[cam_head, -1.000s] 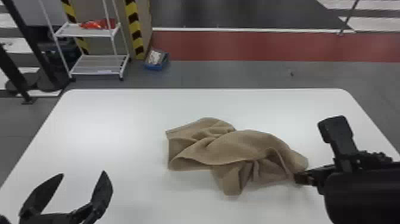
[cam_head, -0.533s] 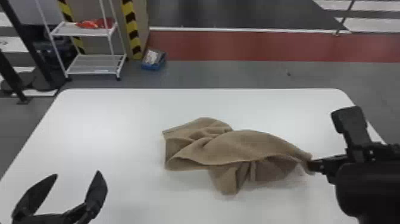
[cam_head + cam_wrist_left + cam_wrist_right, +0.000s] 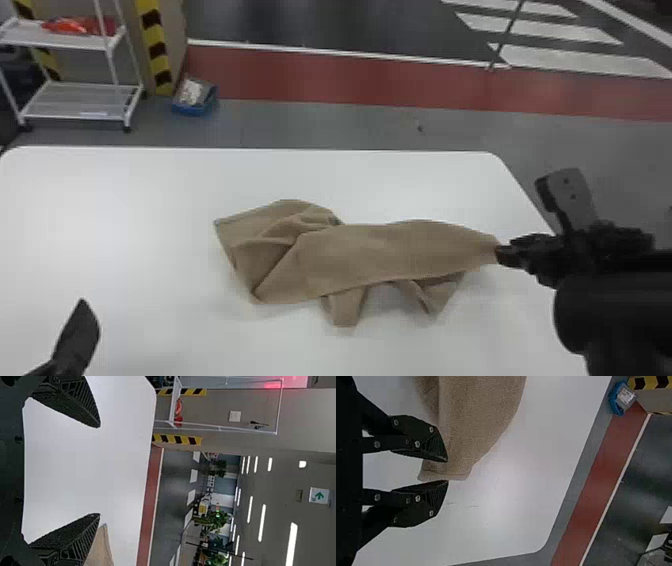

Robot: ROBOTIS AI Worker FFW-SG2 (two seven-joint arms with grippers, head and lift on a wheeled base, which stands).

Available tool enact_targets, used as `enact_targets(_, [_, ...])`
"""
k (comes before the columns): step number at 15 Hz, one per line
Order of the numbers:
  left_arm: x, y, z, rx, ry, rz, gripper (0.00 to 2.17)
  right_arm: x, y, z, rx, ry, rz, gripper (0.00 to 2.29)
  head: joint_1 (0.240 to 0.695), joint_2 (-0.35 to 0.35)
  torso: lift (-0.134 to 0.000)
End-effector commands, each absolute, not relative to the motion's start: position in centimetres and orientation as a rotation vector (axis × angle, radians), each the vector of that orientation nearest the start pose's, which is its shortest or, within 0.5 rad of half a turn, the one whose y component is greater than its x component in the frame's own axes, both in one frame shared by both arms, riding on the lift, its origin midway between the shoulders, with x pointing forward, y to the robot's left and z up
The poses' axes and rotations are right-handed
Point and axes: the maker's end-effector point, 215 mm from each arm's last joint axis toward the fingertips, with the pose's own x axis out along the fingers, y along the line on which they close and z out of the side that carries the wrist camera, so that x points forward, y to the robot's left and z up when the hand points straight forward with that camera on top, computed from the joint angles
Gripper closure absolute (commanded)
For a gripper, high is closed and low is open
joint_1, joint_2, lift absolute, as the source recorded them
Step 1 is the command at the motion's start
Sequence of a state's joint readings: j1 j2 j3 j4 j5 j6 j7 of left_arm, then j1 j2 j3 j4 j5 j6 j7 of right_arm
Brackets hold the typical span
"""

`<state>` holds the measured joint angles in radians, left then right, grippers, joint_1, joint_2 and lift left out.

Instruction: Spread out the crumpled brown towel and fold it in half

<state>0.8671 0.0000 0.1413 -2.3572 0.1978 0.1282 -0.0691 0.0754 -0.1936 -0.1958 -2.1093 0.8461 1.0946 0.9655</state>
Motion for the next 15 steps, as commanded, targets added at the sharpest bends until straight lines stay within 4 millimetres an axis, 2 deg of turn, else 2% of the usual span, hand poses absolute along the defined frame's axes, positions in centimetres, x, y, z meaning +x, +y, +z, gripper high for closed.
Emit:
enact_targets(1, [34.2, 27.6, -34.6, -0.107, 0.197, 0.033, 0.09, 45.3, -43.0, -37.7, -0.448, 0.813, 0.041, 0.02, 0.695, -0.197, -0.125])
enact_targets(5, [34.3, 27.2, -34.6, -0.108, 0.196, 0.014, 0.09, 45.7, -42.5, -36.2, -0.614, 0.745, 0.093, 0.07, 0.695, -0.218, -0.125])
enact_targets(7, [34.7, 26.3, -34.1, -0.11, 0.181, -0.036, 0.09, 46.6, -41.7, -34.4, -0.777, 0.614, 0.114, 0.07, 0.695, -0.22, -0.125])
enact_targets(9, [35.3, 24.2, -33.5, -0.118, 0.175, -0.137, 0.07, 45.8, -43.4, -34.1, -0.643, 0.587, 0.05, 0.07, 0.695, -0.229, -0.125])
enact_targets(11, [35.9, 22.1, -34.9, -0.141, 0.248, -0.222, 0.07, 44.0, -45.9, -34.1, -0.581, 0.605, -0.009, 0.08, 0.695, -0.248, -0.125])
enact_targets(12, [36.5, 20.9, -36.3, -0.156, 0.31, -0.265, 0.07, 43.5, -47.0, -34.1, -0.567, 0.608, -0.028, 0.08, 0.695, -0.269, -0.125])
enact_targets(13, [37.0, 19.4, -37.7, -0.168, 0.372, -0.316, 0.08, 43.0, -47.5, -34.6, -0.559, 0.621, -0.032, 0.08, 0.695, -0.314, -0.125])
enact_targets(15, [39.0, 17.4, -39.0, -0.127, 0.401, -0.372, 0.1, 42.9, -47.0, -36.5, -0.564, 0.648, -0.003, 0.08, 0.695, -0.35, -0.125])
